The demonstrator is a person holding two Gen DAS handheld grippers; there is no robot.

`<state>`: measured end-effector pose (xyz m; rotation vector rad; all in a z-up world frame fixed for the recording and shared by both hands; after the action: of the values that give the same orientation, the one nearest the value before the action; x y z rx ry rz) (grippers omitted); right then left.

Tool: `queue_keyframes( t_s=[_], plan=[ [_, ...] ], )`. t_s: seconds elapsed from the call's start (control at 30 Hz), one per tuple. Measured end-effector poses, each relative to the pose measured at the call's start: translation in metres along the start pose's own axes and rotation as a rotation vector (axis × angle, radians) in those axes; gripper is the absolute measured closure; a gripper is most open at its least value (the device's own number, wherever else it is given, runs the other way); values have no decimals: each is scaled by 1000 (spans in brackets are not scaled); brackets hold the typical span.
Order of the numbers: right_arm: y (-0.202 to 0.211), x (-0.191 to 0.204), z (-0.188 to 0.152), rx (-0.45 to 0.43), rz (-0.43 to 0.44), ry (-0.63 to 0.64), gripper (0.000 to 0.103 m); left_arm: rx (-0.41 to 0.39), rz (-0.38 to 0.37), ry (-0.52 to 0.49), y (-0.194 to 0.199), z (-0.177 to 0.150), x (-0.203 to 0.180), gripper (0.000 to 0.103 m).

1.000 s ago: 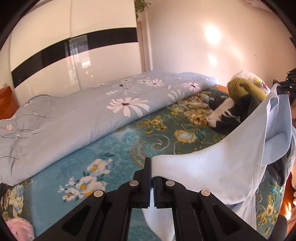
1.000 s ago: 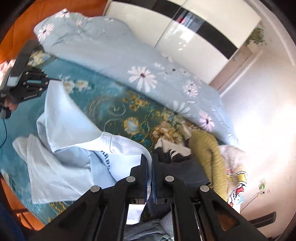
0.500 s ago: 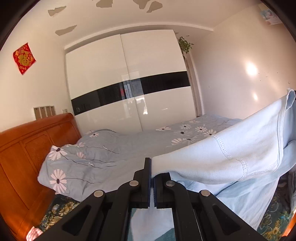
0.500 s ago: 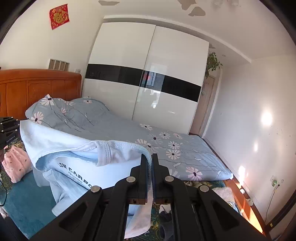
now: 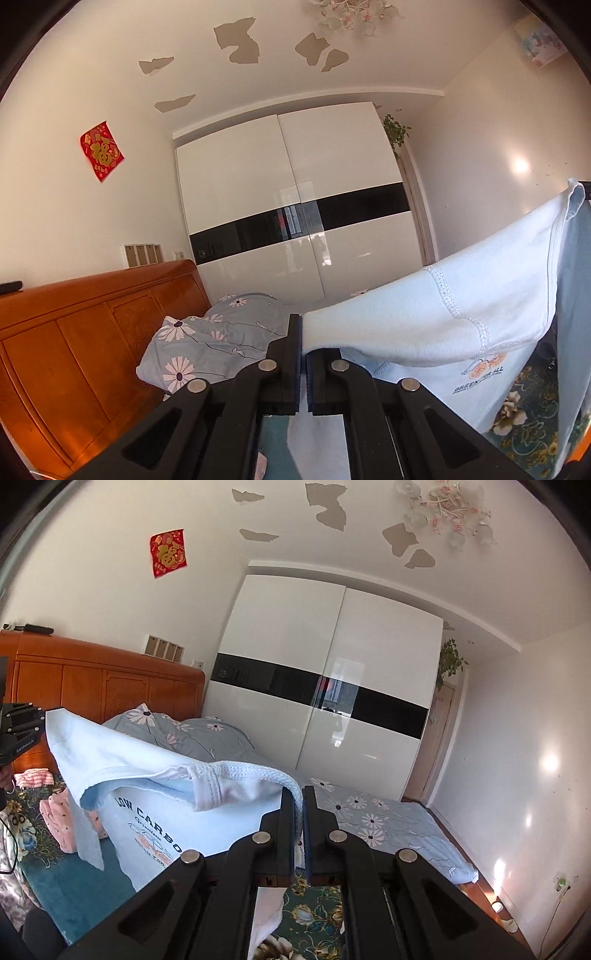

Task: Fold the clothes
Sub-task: 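Lift the shirt with both grippers holding its hem edges apart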

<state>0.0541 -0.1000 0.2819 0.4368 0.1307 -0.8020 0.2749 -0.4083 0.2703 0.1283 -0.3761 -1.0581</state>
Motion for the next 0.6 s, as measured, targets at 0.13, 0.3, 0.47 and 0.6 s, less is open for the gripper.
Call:
queue_keyframes(
  t_s=[0.13,0.3,0.47,0.6],
  plan=[
    [12,0,6,-20,12,9,100,8,-18,-23,21,-4,3,101],
    [-26,-2,4,47,27,-5,100,121,-80,-42,-10,-13,-14,101],
    [-134,11,-36,249,57,-25,100,344,-102,-67,-114,-72,-42,101],
    [-241,24,-90,419,96,-78,100,536,-110,-58,-218,-141,-66,101]
  ],
)
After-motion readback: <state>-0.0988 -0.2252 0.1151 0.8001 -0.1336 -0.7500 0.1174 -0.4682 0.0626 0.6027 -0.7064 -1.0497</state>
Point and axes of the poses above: each gripper's, at about its wrist camera, not at the fingertips, and y roughly against the way its jaws point, x to its left, z to its top, the point moved 6 cm from there along -y, roughly the way its jaws point, and after that the axes turned 12 degrees about x, right-handed, at the moved point
